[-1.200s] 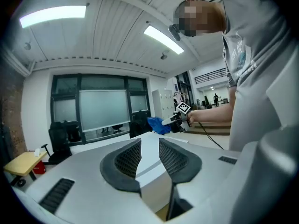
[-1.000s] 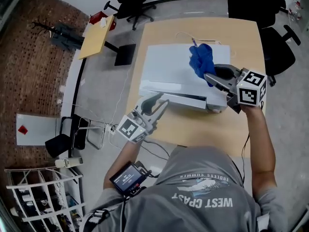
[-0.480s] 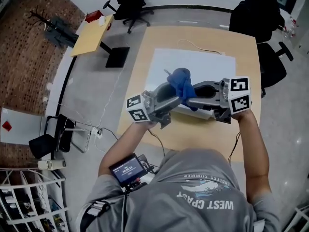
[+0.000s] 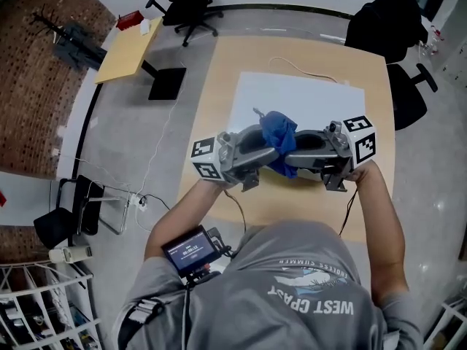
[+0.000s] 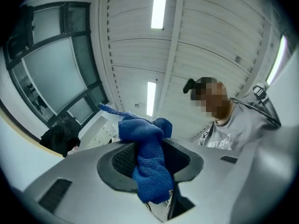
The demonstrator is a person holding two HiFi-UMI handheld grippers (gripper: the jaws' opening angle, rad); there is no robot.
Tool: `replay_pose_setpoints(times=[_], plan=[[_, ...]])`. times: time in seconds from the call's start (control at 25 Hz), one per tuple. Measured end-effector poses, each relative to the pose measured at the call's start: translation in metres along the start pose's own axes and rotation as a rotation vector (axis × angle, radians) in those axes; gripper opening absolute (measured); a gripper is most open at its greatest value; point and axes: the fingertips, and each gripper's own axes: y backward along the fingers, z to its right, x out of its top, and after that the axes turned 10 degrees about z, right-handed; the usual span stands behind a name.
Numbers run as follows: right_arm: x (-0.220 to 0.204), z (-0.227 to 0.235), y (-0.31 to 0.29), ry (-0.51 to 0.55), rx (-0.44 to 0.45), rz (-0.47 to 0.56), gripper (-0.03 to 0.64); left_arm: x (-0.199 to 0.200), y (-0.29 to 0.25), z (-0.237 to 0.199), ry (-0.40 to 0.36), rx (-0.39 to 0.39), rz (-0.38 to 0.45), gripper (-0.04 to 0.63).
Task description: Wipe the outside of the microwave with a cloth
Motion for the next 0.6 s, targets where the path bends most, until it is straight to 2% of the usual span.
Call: replay_pose_setpoints(times=[0.12,0.28,0.44,0.52,0.6], plan=[[0.015,0.011,0.002,0.03,-0.095,0.024,0.154,0.011,0.003,-0.016,-0.024,0.09,-0.022,0.129],[0.044,0.041,0.018,0.131,-0.301,0.094,0.176,0.021,0.014,-0.054,-0.068,0.217,-0.059,0.107],[0.06,0.091,0.024,0.341,-0.63,0.188,0.175,0.042,0.077,-0.08,-0.113,0.354,-0.047,0.103],[0.064,0.098,0.033,0.43,-0.733,0.203,0.175,0.054,0.105,-0.091,-0.126,0.409,-0.023,0.103],[0.067,0.097,0.04,0.48,-0.791,0.214,0.173,0.068,0.128,-0.104,-0.166,0.452,-0.028,0.103]])
